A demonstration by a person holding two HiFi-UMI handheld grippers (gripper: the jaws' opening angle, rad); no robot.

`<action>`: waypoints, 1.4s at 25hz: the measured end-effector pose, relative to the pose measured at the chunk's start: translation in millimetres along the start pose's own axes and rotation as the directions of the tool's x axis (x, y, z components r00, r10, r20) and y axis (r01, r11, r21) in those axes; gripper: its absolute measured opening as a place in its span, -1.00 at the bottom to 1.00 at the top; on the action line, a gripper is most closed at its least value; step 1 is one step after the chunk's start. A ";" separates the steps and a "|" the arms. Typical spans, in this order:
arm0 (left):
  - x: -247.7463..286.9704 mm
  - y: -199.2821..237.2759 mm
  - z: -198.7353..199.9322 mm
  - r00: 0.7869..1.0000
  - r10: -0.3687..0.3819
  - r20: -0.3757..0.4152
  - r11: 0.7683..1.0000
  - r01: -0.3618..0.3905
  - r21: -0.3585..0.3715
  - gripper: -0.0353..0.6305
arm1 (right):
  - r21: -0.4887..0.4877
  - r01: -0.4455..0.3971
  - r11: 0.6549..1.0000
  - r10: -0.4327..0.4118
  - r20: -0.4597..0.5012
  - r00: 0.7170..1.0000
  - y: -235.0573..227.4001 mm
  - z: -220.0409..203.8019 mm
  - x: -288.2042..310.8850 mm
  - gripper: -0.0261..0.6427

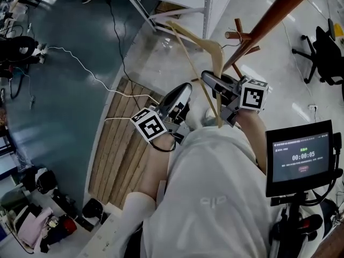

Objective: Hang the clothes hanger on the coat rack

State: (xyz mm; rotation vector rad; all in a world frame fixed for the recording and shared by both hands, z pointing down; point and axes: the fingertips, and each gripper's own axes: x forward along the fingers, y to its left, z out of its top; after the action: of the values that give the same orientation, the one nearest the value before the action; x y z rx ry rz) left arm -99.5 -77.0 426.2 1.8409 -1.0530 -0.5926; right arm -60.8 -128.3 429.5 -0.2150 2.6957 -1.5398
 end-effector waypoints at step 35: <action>88.5 -19.3 -57.8 0.979 -0.107 -0.172 0.994 0.103 -0.028 -0.88 | -0.065 0.164 0.984 -0.158 0.080 0.984 -64.1 24.1 -86.5 -0.87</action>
State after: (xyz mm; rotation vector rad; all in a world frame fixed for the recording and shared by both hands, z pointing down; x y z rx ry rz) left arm -2.3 -121.0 439.2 1.9030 -0.8366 -0.4916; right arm 33.8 -169.4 468.7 -0.4940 2.7369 -1.4421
